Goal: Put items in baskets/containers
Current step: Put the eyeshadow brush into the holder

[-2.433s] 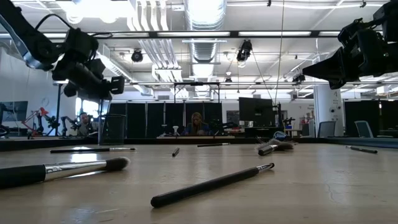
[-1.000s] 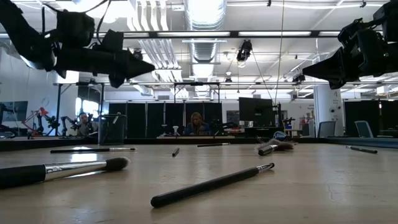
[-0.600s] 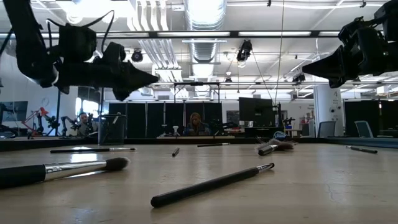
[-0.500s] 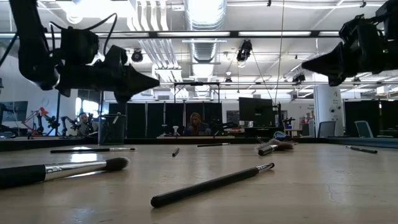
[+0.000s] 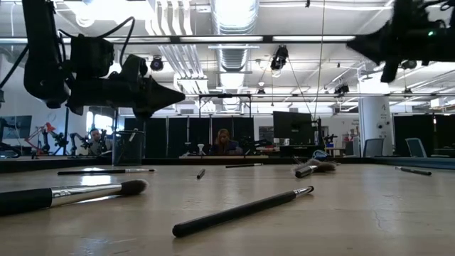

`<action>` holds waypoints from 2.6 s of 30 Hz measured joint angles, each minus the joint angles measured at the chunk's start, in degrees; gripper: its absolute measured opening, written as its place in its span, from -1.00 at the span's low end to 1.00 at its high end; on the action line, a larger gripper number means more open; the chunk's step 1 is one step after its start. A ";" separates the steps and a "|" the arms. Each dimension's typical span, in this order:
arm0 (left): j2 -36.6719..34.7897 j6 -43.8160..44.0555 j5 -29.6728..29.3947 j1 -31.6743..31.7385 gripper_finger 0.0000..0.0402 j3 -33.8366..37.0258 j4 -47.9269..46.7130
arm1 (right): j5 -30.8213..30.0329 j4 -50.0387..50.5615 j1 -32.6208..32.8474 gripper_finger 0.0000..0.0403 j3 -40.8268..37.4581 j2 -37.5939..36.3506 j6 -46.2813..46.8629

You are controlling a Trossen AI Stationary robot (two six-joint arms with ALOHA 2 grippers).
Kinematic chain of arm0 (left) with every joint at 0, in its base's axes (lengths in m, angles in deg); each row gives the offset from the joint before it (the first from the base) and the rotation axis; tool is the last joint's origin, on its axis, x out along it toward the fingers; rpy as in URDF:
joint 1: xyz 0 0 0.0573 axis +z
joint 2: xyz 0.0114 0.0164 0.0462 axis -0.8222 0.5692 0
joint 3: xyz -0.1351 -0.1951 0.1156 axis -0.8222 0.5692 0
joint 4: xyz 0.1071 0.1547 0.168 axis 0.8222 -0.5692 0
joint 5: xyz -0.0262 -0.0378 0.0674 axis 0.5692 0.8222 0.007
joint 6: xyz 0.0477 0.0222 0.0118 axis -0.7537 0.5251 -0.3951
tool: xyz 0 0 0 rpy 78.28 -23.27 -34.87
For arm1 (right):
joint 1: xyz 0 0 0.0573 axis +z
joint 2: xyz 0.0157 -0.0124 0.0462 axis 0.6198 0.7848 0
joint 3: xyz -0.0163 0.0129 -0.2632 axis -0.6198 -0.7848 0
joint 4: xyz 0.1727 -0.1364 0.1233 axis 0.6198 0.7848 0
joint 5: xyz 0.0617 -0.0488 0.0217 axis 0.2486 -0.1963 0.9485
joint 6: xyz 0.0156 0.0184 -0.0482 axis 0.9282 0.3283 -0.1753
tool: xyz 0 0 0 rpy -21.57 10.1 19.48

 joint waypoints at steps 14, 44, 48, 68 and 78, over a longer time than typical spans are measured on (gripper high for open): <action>-0.11 -4.26 0.00 0.11 -1.00 -0.02 2.34 | -16.38 41.42 -4.69 -0.96 24.34 36.66 39.81; -0.11 -4.24 -0.02 0.11 -1.00 0.22 1.70 | 4.32 44.06 -35.77 -0.33 42.17 83.21 40.15; -0.11 -4.26 -0.02 0.11 -1.00 0.22 1.26 | 3.01 43.78 -35.87 -0.37 42.80 85.63 40.01; -0.12 -4.11 -0.02 0.11 -1.00 0.22 0.95 | 11.56 44.63 -33.92 -0.79 46.59 88.30 23.77; -0.13 -3.24 -0.51 0.13 -1.00 -0.13 0.57 | 12.91 45.64 -33.16 -0.90 46.48 88.30 21.23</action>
